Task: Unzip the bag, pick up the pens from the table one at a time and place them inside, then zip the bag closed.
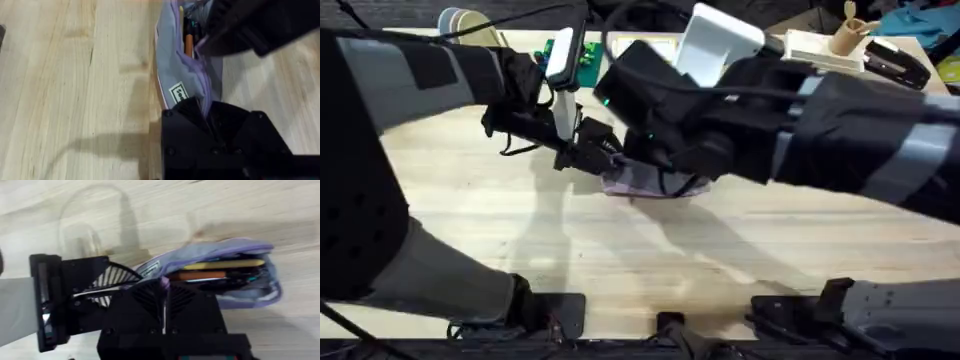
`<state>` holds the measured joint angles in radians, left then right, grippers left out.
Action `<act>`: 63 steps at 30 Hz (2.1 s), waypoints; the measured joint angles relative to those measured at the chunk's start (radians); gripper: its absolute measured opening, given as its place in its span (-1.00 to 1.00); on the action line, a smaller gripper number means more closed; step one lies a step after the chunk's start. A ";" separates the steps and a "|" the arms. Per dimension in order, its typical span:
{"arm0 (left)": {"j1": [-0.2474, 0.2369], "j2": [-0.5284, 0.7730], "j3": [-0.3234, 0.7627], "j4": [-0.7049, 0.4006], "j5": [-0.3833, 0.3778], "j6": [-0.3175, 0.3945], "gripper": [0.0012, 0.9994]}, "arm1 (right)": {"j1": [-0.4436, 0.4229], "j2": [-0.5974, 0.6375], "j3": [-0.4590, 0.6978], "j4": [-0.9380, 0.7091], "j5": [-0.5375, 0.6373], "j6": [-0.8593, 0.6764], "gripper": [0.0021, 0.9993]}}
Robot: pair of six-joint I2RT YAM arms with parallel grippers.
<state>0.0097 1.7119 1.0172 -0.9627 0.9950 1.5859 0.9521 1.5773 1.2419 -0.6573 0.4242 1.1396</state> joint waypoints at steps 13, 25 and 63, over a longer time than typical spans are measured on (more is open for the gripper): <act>-0.003 0.000 0.000 0.006 0.003 0.000 -0.92 | -0.210 -0.047 0.000 -0.199 -0.040 -0.169 -0.94; -0.019 0.000 0.000 0.006 0.017 0.000 -0.92 | -0.375 -0.047 0.000 -0.310 -0.084 -0.185 -0.94; -0.014 0.003 0.000 -0.002 0.007 0.000 -0.92 | -0.465 -0.176 -0.115 -0.189 -0.042 -0.367 1.00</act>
<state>-0.0040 1.7145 1.0172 -0.9649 1.0019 1.5856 0.4870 1.4013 1.1271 -0.8465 0.3819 0.7724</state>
